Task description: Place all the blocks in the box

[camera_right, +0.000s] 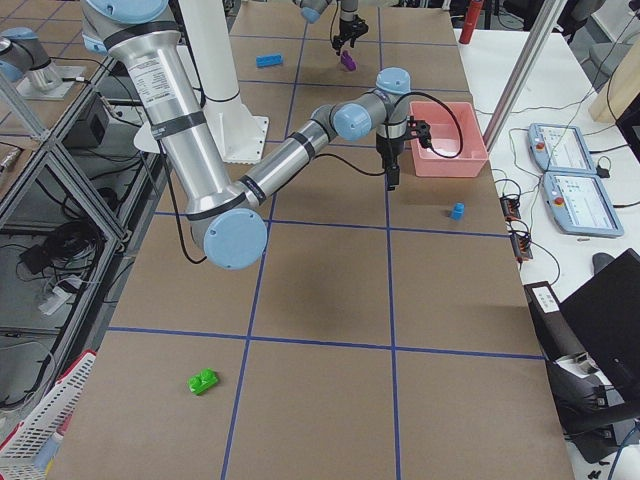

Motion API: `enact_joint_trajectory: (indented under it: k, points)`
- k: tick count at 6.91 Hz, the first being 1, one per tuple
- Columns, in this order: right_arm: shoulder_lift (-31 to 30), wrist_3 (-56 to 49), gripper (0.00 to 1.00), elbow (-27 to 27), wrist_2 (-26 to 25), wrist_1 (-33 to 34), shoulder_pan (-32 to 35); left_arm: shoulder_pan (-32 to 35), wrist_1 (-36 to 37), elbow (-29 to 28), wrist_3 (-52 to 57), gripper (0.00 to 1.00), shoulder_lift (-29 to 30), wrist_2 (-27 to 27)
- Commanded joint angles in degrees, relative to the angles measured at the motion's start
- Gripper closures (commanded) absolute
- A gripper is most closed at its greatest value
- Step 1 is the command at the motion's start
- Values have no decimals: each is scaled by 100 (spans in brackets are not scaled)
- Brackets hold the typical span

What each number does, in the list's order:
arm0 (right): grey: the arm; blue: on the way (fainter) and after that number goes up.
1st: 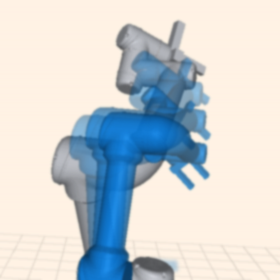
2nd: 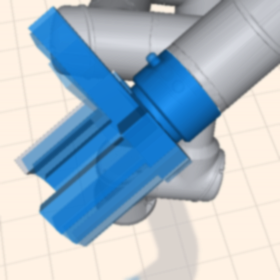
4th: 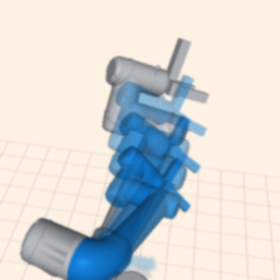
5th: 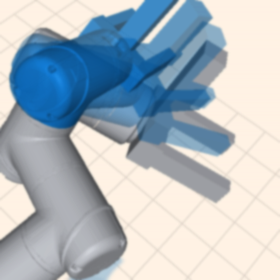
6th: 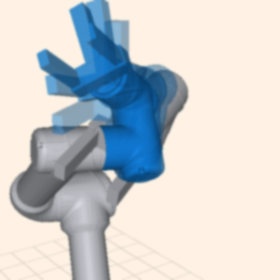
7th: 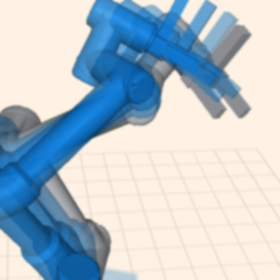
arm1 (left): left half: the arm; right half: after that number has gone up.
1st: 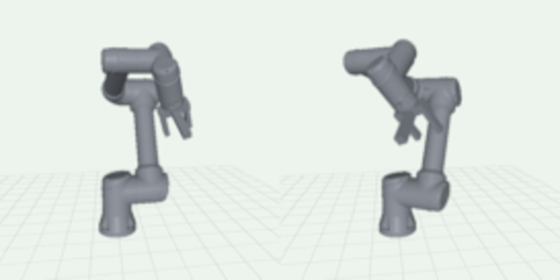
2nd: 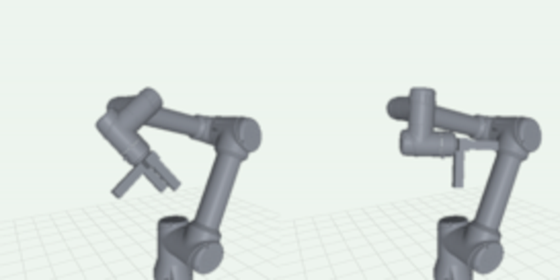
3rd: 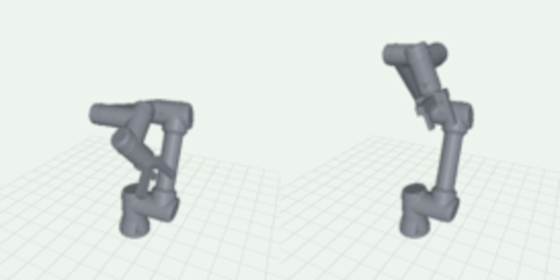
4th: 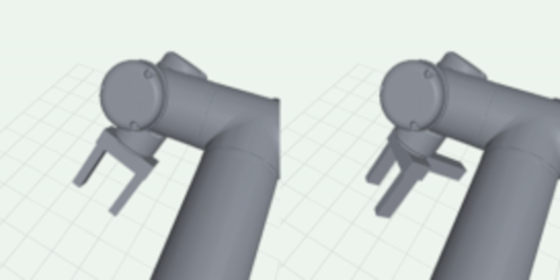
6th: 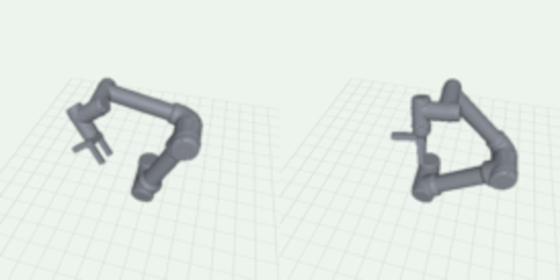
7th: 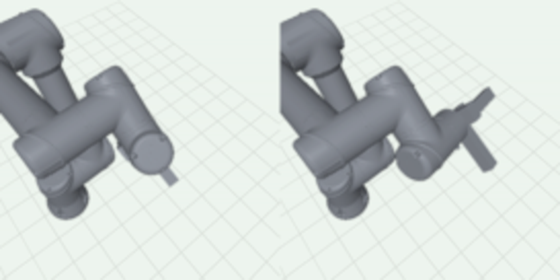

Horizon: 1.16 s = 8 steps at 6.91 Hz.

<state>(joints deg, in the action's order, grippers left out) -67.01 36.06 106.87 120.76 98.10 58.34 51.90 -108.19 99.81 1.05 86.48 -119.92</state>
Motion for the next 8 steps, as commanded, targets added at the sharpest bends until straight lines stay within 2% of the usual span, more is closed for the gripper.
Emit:
enact_joint_trajectory:
  k: [1,2,3,4,6,7,8]
  points:
    - [4,7,0,1,0,-1,-7,-118,0,-146,44,2,87,4]
    - [4,7,0,1,0,-1,-7,-118,0,-146,35,43,114,4]
    - [13,7,0,-17,-9,-1,-16,-118,-17,-138,1,89,114,-5]
    - [13,7,0,1,0,-1,-16,-118,-9,-120,-9,100,114,-5]
    - [13,7,0,1,-9,-1,-16,-101,-18,-41,-70,100,105,-75]
    - [4,15,0,1,-26,-10,-16,-92,-18,194,-479,100,97,-75]
    - [13,7,0,-17,-26,-19,-24,-83,0,518,-1667,100,105,-15]
